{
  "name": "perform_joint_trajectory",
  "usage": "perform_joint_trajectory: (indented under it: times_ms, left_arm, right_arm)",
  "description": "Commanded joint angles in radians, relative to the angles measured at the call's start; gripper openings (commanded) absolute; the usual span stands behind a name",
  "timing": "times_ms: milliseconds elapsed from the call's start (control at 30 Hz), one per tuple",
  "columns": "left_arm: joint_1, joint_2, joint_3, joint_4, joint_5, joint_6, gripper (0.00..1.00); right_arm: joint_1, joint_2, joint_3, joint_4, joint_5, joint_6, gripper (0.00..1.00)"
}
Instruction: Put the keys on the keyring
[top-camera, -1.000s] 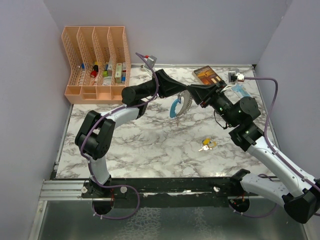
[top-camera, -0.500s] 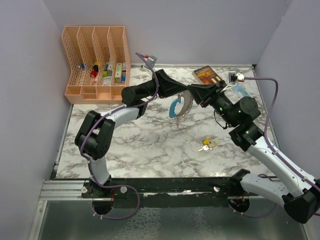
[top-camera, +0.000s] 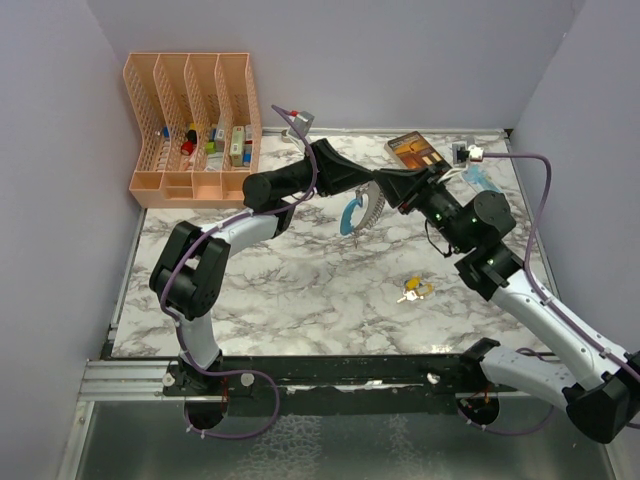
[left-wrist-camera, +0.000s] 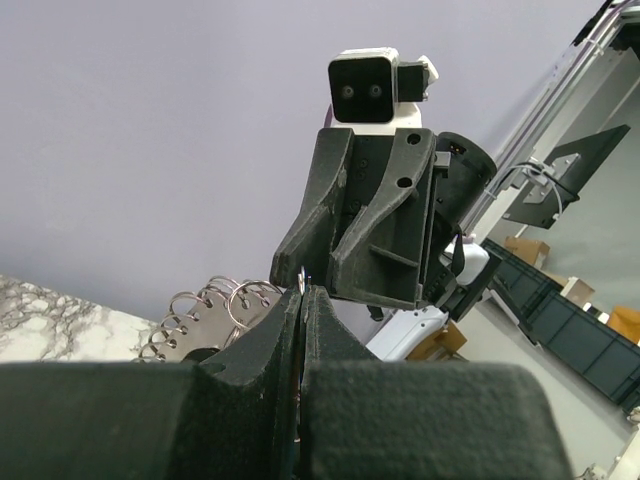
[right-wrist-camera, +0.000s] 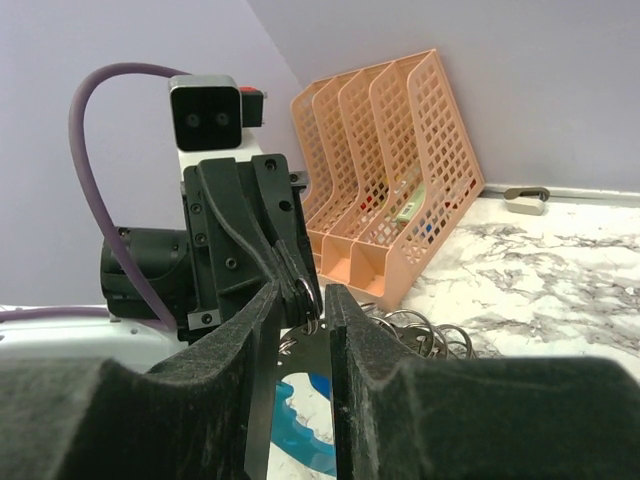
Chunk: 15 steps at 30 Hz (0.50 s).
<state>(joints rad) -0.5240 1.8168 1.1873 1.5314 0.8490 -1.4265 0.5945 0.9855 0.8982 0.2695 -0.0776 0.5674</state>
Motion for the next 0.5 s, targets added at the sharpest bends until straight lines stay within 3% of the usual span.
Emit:
perform_joint_trajectory:
  times_ms: [0, 133, 300, 467]
  left_arm:
    - [-0.001, -0.054, 0.034, 0.263, -0.002, -0.012, 0.00]
    - [-0.001, -0.053, 0.034, 0.263, -0.002, -0.012, 0.00]
    - [-0.001, -0.047, 0.032, 0.263, -0.004, -0.009, 0.00]
    - [-0.001, -0.044, 0.030, 0.262, -0.001, -0.004, 0.00]
  right_arm:
    - [-0.004, 0.015, -0.014, 0.020, 0.008, -0.007, 0.24]
    - [-0.007, 0.013, -0.022, 0.030, 0.010, -0.005, 0.22]
    - [-0.010, -0.002, -0.029, 0.033, 0.017, -0.006, 0.13]
    - [-0.012, -0.026, -0.036, 0.015, 0.033, -0.006, 0.17]
